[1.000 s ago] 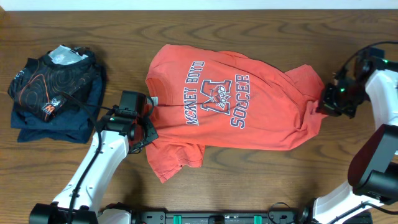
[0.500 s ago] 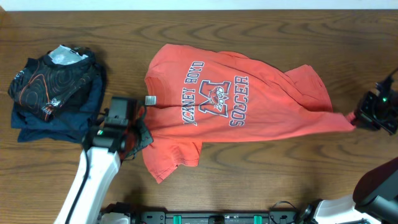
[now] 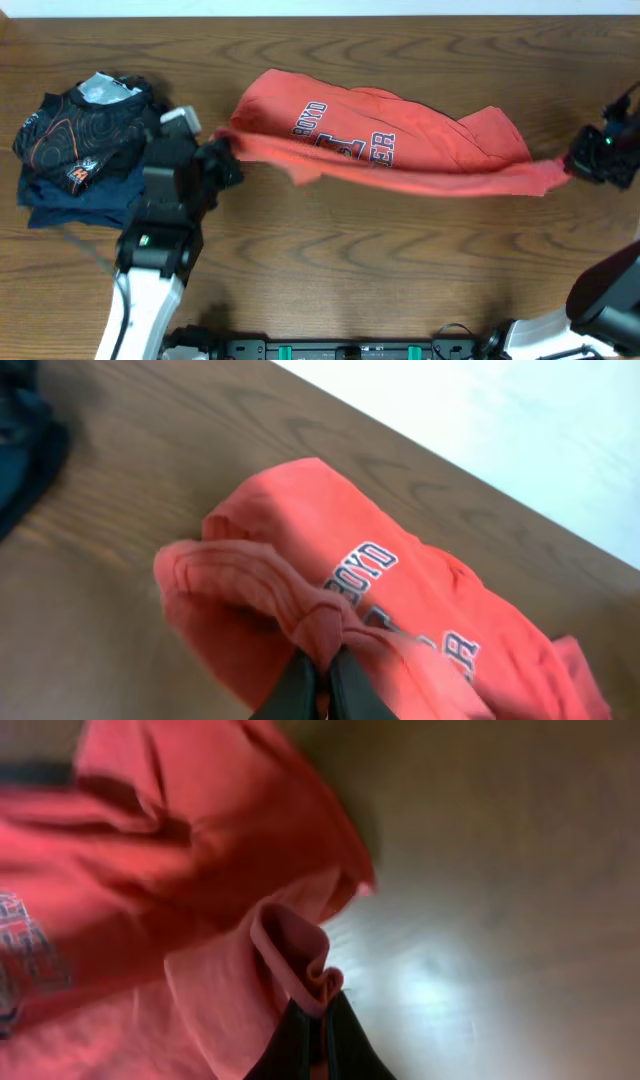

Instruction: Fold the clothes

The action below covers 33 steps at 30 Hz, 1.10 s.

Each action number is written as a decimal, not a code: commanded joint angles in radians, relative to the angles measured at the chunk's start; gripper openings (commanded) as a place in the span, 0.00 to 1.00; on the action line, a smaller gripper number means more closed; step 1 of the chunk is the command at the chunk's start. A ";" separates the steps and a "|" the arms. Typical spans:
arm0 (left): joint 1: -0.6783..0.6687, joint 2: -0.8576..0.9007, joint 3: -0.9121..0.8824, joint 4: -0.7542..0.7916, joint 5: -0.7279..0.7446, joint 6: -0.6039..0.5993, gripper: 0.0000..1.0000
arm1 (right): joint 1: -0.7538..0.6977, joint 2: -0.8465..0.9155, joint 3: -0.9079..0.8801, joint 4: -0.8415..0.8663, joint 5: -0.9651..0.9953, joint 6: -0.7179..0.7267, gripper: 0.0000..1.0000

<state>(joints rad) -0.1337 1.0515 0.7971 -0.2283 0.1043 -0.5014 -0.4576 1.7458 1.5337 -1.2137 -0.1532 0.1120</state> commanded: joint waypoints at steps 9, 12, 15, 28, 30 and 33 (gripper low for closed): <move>0.005 0.414 0.008 0.269 -0.067 0.011 0.06 | 0.084 0.265 0.010 0.239 -0.077 0.089 0.01; 0.005 0.443 0.008 0.311 -0.063 0.011 0.06 | 0.083 0.280 0.010 0.210 -0.126 0.089 0.01; 0.005 0.435 0.008 0.312 -0.051 0.011 0.06 | 0.081 0.275 0.012 0.062 -0.201 0.027 0.01; 0.005 0.381 0.008 0.281 -0.011 0.011 0.06 | 0.056 0.286 0.019 0.362 -0.319 0.172 0.01; 0.005 0.381 0.008 0.269 -0.011 0.012 0.06 | 0.056 0.286 0.019 0.359 -0.298 0.208 0.03; 0.005 0.381 0.007 0.251 -0.011 0.011 0.06 | 0.065 0.286 0.019 0.338 -0.298 0.209 0.10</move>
<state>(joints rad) -0.1326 1.4399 0.7963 0.0303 0.0978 -0.4969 -0.3908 2.0289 1.5436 -0.8696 -0.4690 0.2390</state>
